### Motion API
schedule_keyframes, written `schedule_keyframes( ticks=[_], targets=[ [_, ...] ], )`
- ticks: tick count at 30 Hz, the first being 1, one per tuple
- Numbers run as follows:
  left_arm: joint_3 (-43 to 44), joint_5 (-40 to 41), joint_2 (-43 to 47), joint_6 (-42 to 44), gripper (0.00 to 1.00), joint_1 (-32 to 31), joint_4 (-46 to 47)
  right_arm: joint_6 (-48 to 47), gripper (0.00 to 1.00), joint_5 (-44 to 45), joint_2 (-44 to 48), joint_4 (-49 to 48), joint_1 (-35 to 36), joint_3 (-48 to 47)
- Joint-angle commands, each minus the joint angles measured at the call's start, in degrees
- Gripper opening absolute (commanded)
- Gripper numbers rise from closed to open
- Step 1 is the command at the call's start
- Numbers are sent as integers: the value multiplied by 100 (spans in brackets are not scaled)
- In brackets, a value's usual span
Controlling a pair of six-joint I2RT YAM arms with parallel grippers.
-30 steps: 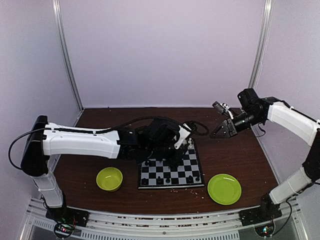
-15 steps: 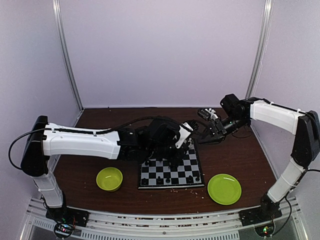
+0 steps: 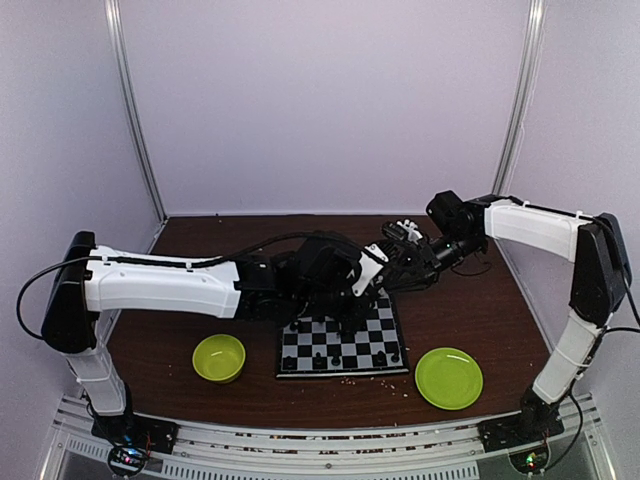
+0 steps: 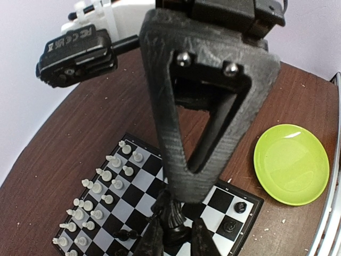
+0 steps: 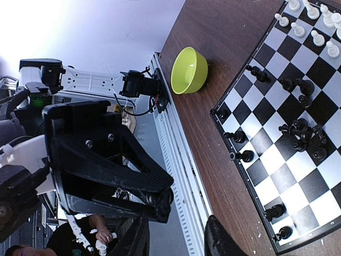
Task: Set up the chess pieces on the board
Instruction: Pass from the left arm to the right
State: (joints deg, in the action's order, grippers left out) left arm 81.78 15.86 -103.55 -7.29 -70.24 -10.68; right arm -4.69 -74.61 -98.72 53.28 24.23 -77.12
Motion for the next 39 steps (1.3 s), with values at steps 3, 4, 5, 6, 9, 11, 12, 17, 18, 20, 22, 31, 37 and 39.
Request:
schedule_keyframes(
  ticks=[3, 4, 5, 6, 9, 11, 12, 17, 18, 20, 22, 31, 37, 39],
  targets=[
    [208, 0, -58, 86, 10, -51, 189, -66, 31, -243, -117, 66, 149, -139],
    [213, -3, -68, 84, 10, -51, 189, -60, 30, -265, -109, 54, 159, -132],
    [214, -18, -77, 87, 10, -51, 189, -44, 29, -293, -107, 33, 161, -126],
    [216, -32, -90, 84, 10, -51, 189, -26, 28, -310, -95, 8, 168, -120],
    [231, -40, -118, 84, 10, -51, 189, 44, 27, -415, -117, -54, 178, -102],
    [248, -24, -138, 92, 10, -51, 190, 56, 25, -448, -135, -62, 187, -94],
    [251, -14, -147, 97, 10, -51, 189, 56, 23, -449, -138, -68, 195, -93],
    [260, -17, -173, 107, 10, -51, 189, 105, 17, -508, -137, -138, 206, -58],
    [264, -19, -174, 108, 10, -51, 189, 108, 16, -515, -141, -147, 213, -57],
    [260, -14, -183, 112, 10, -51, 189, 104, 13, -528, -143, -164, 214, -49],
    [260, -13, -183, 113, 10, -51, 189, 108, 8, -514, -148, -188, 216, -41],
    [-46, 57, 412, 265, 46, -43, -31, -623, 3, 311, 175, 244, 197, -283],
    [-135, 93, 1549, 543, 56, 342, -906, -808, 2, 1454, 926, -168, 241, -97],
    [-42, -105, 1747, 475, 60, 652, -1123, -893, 2, 1969, 1184, -393, 348, 31]
  ],
)
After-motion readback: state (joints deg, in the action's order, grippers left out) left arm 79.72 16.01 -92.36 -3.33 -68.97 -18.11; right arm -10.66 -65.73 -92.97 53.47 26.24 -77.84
